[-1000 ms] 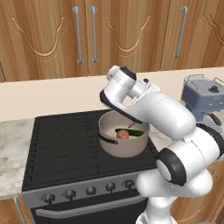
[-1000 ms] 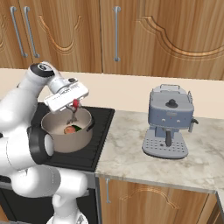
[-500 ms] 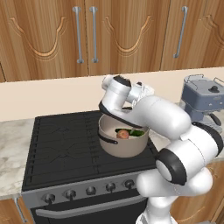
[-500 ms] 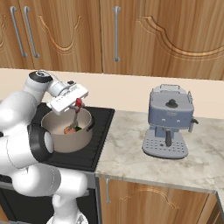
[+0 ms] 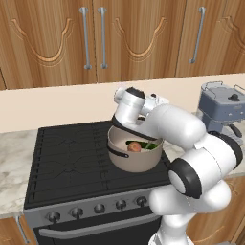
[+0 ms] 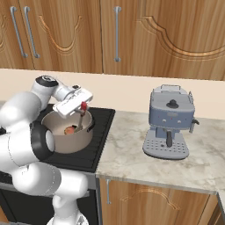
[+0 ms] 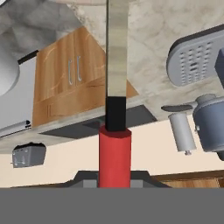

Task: Put the cucumber and onion in the pot. Retrieve the spatula and lightly stir the vegetables in the pot.

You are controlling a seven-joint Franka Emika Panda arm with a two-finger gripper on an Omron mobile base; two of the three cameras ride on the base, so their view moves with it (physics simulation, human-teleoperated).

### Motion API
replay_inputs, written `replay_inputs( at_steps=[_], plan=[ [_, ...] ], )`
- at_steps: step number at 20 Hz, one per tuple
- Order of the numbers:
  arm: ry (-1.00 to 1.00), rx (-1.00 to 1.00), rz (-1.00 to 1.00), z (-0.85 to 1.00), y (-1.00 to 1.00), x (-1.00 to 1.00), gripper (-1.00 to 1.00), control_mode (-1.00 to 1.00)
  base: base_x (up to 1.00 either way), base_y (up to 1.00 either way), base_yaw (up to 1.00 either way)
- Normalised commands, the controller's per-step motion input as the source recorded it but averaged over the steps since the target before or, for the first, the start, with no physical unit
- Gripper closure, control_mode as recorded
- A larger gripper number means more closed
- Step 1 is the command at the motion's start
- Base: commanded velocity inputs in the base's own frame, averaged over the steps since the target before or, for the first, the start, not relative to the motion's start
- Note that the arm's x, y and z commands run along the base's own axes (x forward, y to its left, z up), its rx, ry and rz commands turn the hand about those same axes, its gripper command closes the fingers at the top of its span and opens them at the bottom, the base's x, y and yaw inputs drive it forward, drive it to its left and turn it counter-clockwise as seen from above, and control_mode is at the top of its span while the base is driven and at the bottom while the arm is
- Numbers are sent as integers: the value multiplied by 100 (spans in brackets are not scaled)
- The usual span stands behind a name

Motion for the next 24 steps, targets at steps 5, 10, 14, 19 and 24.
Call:
replay_inputs(
  at_steps=[5, 10, 14, 19, 24],
  plan=[
    [-2, 0, 1, -5, 3, 0, 100, -100, 0, 0, 0],
    [-5, 0, 1, 0, 16, 0, 100, -100, 0, 0, 0],
    [-7, 0, 1, 0, 36, 0, 100, -100, 0, 0, 0],
    [-5, 0, 0, 0, 28, 2, 100, -100, 0, 0, 0],
    [-1, 0, 0, -6, -19, 0, 100, -100, 0, 0, 0]
  ],
)
